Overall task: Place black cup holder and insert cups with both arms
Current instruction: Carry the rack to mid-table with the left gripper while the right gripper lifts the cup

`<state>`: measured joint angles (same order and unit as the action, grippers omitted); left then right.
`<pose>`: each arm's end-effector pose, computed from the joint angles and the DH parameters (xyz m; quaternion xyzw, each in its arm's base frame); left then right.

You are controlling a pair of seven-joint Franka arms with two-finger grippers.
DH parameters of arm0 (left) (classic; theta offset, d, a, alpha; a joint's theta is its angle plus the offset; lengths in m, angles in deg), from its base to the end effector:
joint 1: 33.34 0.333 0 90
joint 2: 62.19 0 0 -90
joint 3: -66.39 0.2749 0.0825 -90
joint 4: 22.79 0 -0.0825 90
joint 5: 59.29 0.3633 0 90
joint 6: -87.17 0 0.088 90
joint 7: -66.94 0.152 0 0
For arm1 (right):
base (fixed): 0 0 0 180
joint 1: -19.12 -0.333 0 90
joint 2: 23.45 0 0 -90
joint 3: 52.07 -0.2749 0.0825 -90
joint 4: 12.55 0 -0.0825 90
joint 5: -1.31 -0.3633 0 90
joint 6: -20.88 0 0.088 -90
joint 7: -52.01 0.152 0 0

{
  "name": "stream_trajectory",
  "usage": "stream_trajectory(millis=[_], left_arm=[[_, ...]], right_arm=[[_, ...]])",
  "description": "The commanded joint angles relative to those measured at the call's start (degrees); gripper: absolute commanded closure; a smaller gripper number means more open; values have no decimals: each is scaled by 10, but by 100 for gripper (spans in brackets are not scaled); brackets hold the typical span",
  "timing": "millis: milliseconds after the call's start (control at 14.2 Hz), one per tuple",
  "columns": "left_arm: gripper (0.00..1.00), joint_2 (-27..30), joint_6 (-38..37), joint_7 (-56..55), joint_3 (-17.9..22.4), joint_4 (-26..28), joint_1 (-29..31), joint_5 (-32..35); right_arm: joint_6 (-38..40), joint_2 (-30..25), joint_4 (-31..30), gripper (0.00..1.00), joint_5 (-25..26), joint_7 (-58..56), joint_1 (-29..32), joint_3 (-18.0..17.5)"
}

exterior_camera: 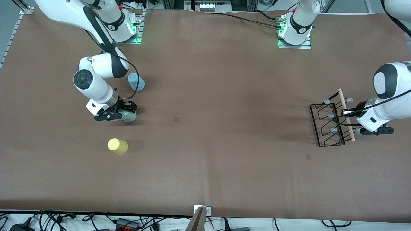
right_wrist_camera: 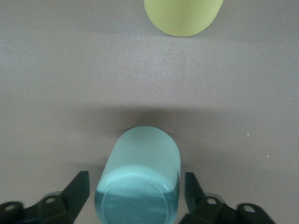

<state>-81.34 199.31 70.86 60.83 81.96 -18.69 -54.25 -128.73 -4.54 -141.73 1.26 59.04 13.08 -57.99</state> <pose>0.5623 0.1005 0.2656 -0.9943 -0.0253 0.1033 0.0111 0.5096 0.1111 0.1529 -0.9990 -0.0396 -0.0111 0.0190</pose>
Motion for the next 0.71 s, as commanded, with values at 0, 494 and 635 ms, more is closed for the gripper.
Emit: stream_trajectory(millis=[0,494,635], left_arm=[[94,24,-71,6,-11,-53,-6,13],[96,21,-163,2,-61,-170,-65,-14],[96,20,-163,-16,-99,-175,-68,-46]], right_arm=[[7,-25,-14,90,-5,4,-4,2],[17,-38,-13,100,-5,-1,-4,4],[74,-62,7,100,-2,-5,-1,6]])
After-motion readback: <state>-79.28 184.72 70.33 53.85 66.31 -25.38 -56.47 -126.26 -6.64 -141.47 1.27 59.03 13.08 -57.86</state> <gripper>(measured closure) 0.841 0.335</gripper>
